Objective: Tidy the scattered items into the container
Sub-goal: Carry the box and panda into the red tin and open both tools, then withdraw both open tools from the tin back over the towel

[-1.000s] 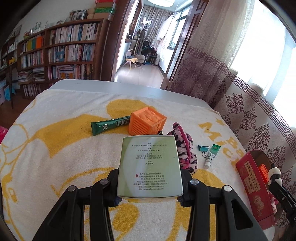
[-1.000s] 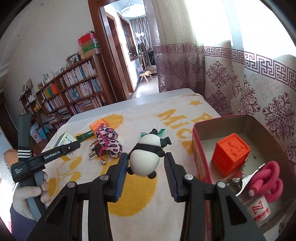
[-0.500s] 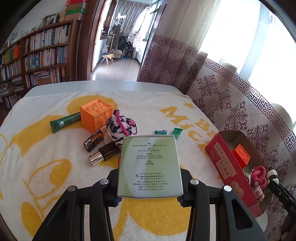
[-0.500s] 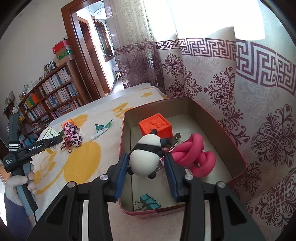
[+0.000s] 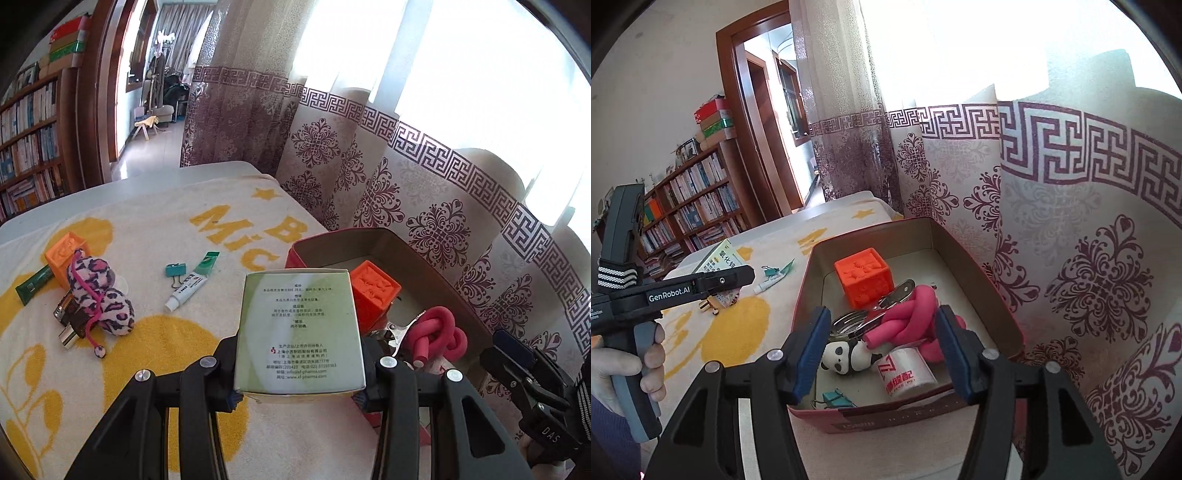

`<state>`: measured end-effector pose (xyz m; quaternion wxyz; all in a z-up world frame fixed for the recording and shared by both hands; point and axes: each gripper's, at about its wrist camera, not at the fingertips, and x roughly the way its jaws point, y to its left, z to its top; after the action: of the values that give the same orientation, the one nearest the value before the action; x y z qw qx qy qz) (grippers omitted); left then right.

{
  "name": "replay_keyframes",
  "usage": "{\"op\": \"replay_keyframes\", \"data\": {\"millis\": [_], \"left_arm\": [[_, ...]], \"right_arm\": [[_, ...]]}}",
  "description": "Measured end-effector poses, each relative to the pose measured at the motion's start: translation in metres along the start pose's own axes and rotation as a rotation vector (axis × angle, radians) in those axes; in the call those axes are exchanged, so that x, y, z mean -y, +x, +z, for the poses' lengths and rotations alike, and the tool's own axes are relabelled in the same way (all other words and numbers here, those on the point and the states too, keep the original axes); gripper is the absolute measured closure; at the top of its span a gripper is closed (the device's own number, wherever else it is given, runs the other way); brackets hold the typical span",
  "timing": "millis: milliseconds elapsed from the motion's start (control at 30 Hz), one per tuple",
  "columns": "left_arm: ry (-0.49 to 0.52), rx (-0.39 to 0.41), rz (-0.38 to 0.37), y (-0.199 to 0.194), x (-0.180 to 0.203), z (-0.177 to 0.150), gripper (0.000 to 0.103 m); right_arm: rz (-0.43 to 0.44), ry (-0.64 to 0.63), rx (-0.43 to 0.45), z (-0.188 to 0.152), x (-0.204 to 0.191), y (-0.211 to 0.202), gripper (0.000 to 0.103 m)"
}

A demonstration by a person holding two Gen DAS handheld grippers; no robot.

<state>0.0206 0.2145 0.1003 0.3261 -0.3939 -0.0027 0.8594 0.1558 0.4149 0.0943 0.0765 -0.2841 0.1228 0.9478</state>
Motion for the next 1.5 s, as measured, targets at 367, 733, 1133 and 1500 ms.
{"op": "replay_keyframes", "data": {"millis": [367, 733, 1133, 1500], "left_arm": [[0.137, -0.080, -0.120, 0.037, 0.079, 0.010, 0.043], [0.006, -0.038, -0.054, 0.033, 0.040, 0.011, 0.020], [-0.077, -0.006, 0.084, 0.009, -0.035, -0.005, 0.020], [-0.290, 0.020, 0.243, -0.023, -0.142, -0.032, 0.020]], "right_arm": [[0.004, 0.097, -0.004, -0.002, 0.029, 0.001, 0.040], [0.015, 0.120, -0.026, -0.006, 0.030, 0.007, 0.036], [0.050, 0.076, -0.018, -0.001, 0.000, 0.008, 0.027], [0.147, -0.024, -0.045, 0.006, -0.064, 0.024, 0.025]]}}
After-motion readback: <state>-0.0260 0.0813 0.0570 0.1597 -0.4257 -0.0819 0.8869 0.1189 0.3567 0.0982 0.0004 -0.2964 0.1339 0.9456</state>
